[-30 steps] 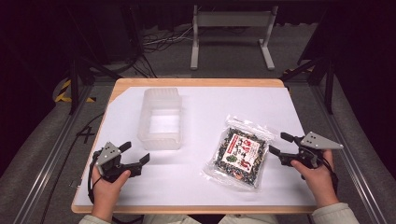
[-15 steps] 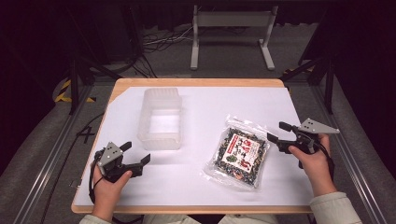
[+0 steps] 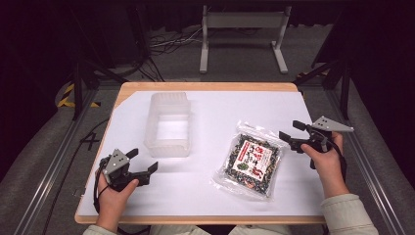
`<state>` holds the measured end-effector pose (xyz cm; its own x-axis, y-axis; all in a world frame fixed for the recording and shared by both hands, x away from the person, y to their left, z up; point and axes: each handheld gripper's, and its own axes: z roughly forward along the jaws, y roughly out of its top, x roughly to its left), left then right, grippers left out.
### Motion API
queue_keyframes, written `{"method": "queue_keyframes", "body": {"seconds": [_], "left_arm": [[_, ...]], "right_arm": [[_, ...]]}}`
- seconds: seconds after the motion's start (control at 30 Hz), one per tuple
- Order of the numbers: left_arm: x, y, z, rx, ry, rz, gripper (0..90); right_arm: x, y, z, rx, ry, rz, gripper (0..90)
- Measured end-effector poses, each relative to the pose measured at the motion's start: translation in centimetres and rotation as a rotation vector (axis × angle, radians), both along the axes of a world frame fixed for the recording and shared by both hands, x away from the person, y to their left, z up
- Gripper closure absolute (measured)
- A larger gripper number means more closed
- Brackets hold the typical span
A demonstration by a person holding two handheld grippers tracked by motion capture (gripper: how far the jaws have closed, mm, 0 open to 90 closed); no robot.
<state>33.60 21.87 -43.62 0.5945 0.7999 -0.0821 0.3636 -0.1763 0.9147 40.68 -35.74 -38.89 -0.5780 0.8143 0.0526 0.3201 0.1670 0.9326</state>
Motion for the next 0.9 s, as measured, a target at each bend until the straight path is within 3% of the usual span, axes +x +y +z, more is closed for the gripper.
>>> {"method": "queue_keyframes", "body": {"seconds": [0.3, 0.53, 0.9], "left_arm": [[0.1, -0.3, -0.1, -0.008, -0.009, -0.007, 9.6], [0.1, -0.3, -0.2, -0.015, -0.009, -0.011, 7.7], [0.1, -0.3, -0.2, -0.007, -0.007, -0.014, 7.8]], "right_arm": [[1.6, -0.3, -1.7, -0.022, 0.078, -0.042, 15.3], [2.0, -0.4, -2.9, -0.032, 0.147, -0.027, 16.1], [2.3, -0.6, -4.2, -0.019, 0.233, 0.013, 29.0]]}}
